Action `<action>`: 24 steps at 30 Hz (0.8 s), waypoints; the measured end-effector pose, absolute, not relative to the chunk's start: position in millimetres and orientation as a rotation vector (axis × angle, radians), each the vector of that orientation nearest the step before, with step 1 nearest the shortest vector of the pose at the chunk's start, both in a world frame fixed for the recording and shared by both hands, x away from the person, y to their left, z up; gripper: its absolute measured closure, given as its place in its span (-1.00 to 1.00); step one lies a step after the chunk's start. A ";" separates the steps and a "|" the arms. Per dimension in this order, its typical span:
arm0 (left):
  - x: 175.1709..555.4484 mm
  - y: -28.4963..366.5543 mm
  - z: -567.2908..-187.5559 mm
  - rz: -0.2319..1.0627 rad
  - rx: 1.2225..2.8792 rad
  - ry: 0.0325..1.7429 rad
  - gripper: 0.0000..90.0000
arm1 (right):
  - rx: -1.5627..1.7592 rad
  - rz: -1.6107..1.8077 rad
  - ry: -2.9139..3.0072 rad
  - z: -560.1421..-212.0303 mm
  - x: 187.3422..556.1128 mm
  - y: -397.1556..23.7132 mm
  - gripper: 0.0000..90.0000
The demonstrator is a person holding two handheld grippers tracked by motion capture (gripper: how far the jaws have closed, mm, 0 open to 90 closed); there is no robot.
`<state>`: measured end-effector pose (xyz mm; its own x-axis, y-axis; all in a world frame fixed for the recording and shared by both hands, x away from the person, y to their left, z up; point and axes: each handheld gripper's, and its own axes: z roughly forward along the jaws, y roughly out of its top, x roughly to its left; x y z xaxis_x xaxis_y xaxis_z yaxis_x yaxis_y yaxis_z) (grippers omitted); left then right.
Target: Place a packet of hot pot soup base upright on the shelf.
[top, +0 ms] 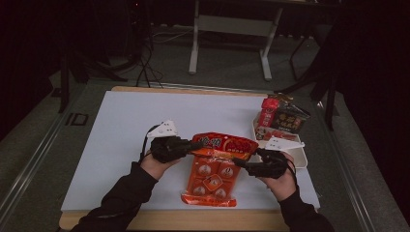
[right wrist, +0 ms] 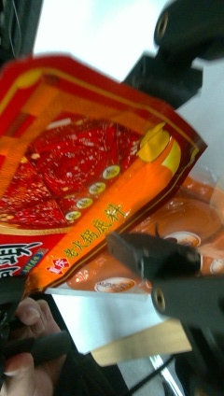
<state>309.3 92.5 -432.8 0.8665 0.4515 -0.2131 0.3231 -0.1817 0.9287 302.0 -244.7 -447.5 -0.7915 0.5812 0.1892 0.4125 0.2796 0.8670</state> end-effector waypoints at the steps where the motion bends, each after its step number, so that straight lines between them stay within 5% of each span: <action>1: 309.2 92.6 -432.8 0.129 1.786 0.592 0.98 | 0.930 1.534 2.390 -448.1 302.2 -243.9 -0.07; 5: 309.1 93.3 -433.1 0.127 1.785 0.594 0.98 | 0.903 1.508 2.399 -448.7 301.8 -242.0 0.04; 6: 309.3 94.9 -434.2 0.127 1.785 0.599 0.98 | 0.931 1.556 2.399 -448.8 303.5 -246.4 0.38; 9: 309.1 95.1 -434.4 0.126 1.784 0.602 0.98 | 0.940 1.584 2.406 -448.6 304.5 -249.6 0.54; 10: 308.8 94.8 -434.1 0.131 1.787 0.604 0.98 | 0.919 1.584 2.428 -448.4 303.4 -250.9 0.76; 12: 308.9 94.5 -433.9 0.125 1.787 0.608 0.98 | 0.891 1.569 2.453 -448.3 301.8 -250.0 0.90; 24: 301.2 99.8 -423.4 0.121 1.782 0.553 0.97 | 0.788 1.582 2.487 -428.6 285.3 -250.4 1.00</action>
<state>301.2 99.8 -423.4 0.8813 0.4268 -0.2029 0.3032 -0.1812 0.9356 285.3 -250.4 -428.6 -0.8628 0.4673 0.1930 0.3729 0.3303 0.8671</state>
